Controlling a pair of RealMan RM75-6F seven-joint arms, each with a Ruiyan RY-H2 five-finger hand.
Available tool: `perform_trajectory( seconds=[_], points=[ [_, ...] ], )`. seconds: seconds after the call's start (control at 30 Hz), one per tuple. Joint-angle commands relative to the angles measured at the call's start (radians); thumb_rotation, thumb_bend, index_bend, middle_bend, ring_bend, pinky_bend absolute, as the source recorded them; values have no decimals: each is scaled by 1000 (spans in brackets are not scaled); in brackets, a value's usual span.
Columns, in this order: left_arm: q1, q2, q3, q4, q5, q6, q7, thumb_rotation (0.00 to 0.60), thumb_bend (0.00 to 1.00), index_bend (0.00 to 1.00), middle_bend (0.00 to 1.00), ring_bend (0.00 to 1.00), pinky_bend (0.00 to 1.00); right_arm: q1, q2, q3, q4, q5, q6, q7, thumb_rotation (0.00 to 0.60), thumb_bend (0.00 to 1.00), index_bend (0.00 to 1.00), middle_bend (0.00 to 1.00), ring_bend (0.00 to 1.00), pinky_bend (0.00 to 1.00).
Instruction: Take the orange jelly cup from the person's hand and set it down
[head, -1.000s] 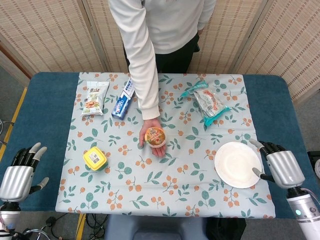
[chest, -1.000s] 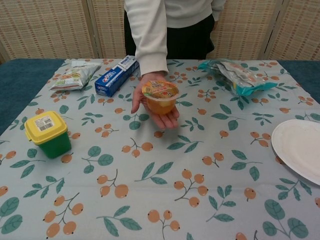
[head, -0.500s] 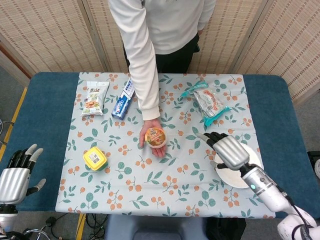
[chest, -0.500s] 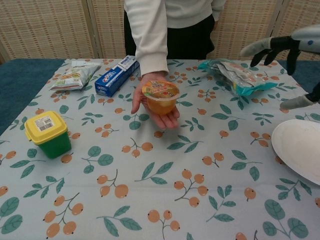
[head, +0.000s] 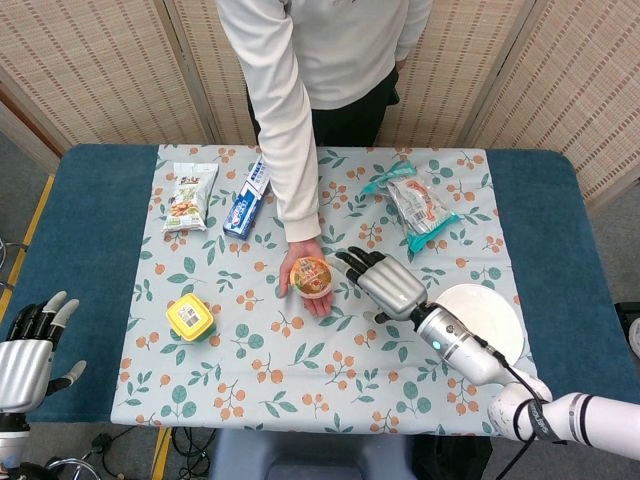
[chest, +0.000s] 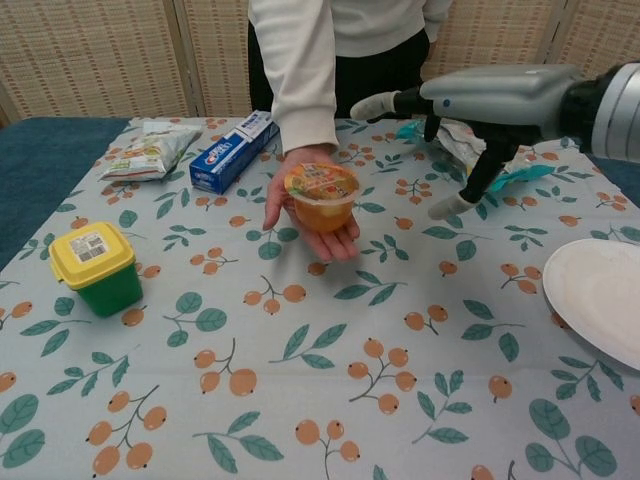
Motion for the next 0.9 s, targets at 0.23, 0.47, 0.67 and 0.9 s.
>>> perform_trajectory(
  seconds=[0.23,0.47,0.67,0.9],
  points=[
    [1,2,-1,-1,-1,-1,0,600,177,111,31,112,102,96,-125,19,128,61,-36,9,600,183,0,98,46,235],
    [3,1,-1,4,-7,-4,-3,600,177,111,31,112,102,162,-197,14,192,102,-78,1,600,183,0,107,46,235],
    [7,0,-2,14,-15,-6,-13,600,176,111,31,112,102,205,-245,7,237,141,-97,-16,600,183,0,119,46,235],
    [12,-1,-2,27,-19,-4,-24,600,177,111,31,112,102,229,-265,-6,267,171,-100,-21,600,183,0,140,57,235]
  ],
)
